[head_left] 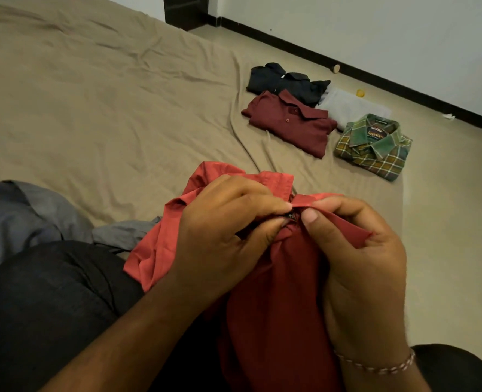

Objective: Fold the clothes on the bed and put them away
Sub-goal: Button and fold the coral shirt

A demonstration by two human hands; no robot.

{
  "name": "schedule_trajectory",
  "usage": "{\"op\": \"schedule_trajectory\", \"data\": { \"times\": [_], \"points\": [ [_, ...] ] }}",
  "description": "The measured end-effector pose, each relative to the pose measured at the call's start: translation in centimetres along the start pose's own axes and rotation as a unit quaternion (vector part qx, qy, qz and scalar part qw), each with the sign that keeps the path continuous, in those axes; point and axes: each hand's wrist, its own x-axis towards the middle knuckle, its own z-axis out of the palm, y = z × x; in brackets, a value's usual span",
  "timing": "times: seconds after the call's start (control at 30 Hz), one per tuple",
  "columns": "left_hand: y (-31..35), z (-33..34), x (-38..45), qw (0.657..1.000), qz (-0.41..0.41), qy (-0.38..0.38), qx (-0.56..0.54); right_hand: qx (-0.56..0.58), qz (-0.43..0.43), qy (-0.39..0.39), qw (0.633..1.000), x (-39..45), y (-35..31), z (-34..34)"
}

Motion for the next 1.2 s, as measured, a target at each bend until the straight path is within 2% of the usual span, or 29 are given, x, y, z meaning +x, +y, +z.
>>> {"op": "schedule_trajectory", "data": {
  "times": [0.13,0.27,0.47,0.67,0.93,1.03,1.2],
  "points": [
    [-0.3,0.3,-0.3,0.999,0.045,0.021,0.019,0.018,0.040,0.006,0.999,0.3,-0.2,0.5],
    [0.1,0.4,-0.5,0.997,0.066,0.030,0.031,-0.007,0.028,0.021,0.999,0.5,-0.5,0.5],
    [0.1,0.5,-0.6,0.998,0.043,0.035,0.028,-0.018,-0.012,-0.014,1.000,0.3,-0.7,0.0],
    [-0.2,0.9,-0.7,1.000,0.024,0.010,0.004,-0.001,-0.012,-0.053,0.999,0.5,-0.4,-0.3],
    [-0.5,1.1,-0.9,0.999,0.035,-0.004,0.012,0.034,0.024,-0.034,0.999,0.7,0.7,-0.1],
    [-0.6,1.2,-1.0,0.999,0.035,0.006,0.017,0.030,0.007,-0.044,0.999,0.8,0.6,-0.1],
    [-0.5,1.3,-0.8,1.000,0.012,-0.012,-0.021,-0.010,-0.059,-0.110,0.992,1.2,0.9,-0.7]
  ]
}}
